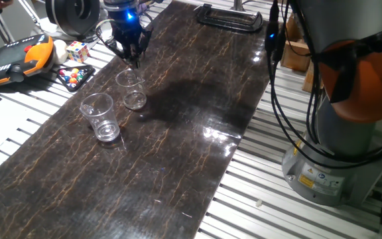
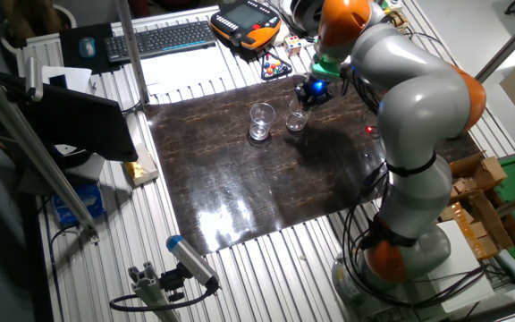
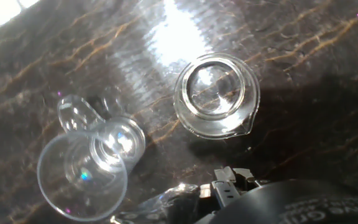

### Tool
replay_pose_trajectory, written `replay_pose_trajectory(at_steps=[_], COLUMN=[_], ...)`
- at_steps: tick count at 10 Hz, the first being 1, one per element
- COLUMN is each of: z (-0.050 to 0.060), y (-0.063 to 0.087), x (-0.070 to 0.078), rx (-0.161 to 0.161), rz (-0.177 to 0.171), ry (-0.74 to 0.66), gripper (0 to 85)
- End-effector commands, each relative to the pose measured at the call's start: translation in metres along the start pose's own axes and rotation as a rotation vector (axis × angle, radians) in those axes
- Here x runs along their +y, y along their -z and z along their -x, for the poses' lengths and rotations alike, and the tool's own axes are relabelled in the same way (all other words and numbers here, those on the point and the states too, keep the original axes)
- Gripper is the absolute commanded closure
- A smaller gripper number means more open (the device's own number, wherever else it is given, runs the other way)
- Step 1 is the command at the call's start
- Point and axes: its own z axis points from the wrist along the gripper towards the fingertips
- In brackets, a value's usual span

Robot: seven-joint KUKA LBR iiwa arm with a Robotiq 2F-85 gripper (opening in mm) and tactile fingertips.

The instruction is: Pour the water from one cup into another empty cup

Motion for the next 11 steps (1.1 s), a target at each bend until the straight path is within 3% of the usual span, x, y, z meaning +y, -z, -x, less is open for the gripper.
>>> replay_pose_trajectory(at_steps=[1,7,11], z=[0.0000,0.0009,0.0016], y=[-0.0002,-0.0011,-0.0006], x=[0.0001,0.0009,0.0006], rx=[-0.011,-0.020,0.000], rz=[0.019,0.037,0.034], ry=[-0.077,-0.045,-0.147], gripper=[84.3,84.3,84.3])
